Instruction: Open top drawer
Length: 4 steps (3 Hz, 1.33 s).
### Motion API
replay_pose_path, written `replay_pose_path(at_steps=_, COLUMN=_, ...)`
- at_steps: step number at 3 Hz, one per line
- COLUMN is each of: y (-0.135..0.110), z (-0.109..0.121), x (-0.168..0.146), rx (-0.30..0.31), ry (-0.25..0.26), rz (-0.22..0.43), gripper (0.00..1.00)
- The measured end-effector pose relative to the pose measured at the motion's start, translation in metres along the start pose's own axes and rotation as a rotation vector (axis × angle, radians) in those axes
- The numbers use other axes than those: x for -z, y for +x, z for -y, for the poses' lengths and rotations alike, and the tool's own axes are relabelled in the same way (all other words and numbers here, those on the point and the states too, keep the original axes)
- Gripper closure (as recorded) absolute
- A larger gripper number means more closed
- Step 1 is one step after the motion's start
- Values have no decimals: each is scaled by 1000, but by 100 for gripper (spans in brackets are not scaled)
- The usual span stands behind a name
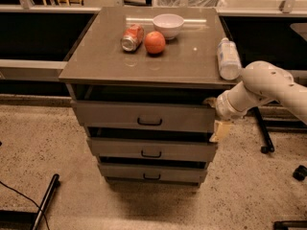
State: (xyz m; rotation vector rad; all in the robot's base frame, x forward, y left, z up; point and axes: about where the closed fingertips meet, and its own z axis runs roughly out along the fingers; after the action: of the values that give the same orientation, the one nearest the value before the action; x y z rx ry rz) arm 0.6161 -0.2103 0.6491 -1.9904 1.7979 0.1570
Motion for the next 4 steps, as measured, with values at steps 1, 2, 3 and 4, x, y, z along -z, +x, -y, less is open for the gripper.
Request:
replay_pose_path(at_steps=1, y=-2, z=-2, x=-2, rx=5, ry=-11, rz=-2, gripper=42)
replay_pose_path(at_steps=2, y=-3, z=-6, x=-5, rx=9, ry=-23, rz=-18, gripper=71)
replay_pose_path(at_steps=3, y=-3, z=-5, x=-4, rx=9, ry=-23, rz=-18, gripper=57)
replay_pose_path(at_steps=4, y=-3, z=-5, x=-4, rx=9, ry=-23, rz=-18, gripper=34)
